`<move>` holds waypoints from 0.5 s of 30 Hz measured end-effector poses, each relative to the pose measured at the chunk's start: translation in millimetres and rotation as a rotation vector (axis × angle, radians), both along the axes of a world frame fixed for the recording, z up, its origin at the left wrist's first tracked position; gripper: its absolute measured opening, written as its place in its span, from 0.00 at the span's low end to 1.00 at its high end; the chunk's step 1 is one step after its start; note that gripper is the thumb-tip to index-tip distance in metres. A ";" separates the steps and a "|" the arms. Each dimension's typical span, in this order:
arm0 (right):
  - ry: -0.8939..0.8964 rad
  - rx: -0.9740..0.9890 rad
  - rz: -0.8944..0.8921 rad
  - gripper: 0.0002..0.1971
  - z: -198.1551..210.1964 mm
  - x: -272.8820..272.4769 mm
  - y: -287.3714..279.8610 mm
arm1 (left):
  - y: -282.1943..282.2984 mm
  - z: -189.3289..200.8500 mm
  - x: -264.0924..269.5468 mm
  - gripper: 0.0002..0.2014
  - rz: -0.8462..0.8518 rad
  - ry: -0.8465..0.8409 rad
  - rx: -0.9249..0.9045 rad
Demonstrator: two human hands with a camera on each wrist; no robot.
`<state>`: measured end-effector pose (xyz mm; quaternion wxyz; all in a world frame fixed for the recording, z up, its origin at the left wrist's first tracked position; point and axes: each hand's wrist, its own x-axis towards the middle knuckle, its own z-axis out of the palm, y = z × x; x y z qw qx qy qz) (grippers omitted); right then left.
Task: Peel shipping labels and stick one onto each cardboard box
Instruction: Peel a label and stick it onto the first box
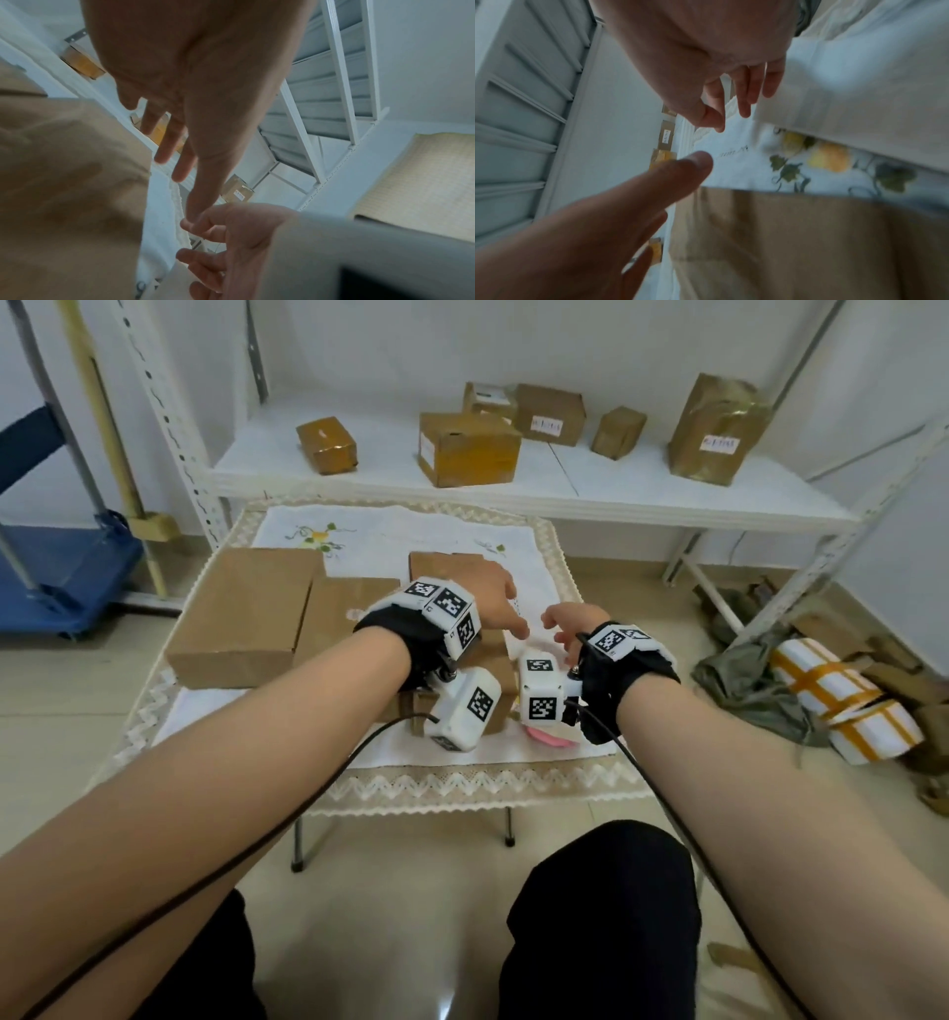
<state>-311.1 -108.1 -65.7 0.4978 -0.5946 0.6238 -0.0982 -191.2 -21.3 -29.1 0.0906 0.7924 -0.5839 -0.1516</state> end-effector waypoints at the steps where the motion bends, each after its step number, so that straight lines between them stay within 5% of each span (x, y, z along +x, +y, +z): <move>1: 0.064 -0.027 0.016 0.15 -0.1 -4.6 -1.9 | -1.1 1.5 -5.5 0.32 -0.014 0.041 0.001; 6: 0.204 -0.001 0.062 0.09 -14.3 -22.4 -13.4 | -11.7 -11.0 -24.3 0.20 -0.065 0.167 0.080; 12: 0.054 0.076 -0.039 0.04 -25.9 -44.4 -15.1 | -24.4 -31.3 -34.8 0.27 -0.076 0.183 0.121; 15: -0.017 0.071 -0.036 0.12 -26.9 -51.7 -17.4 | -29.7 -38.5 -33.4 0.27 -0.078 0.197 0.121</move>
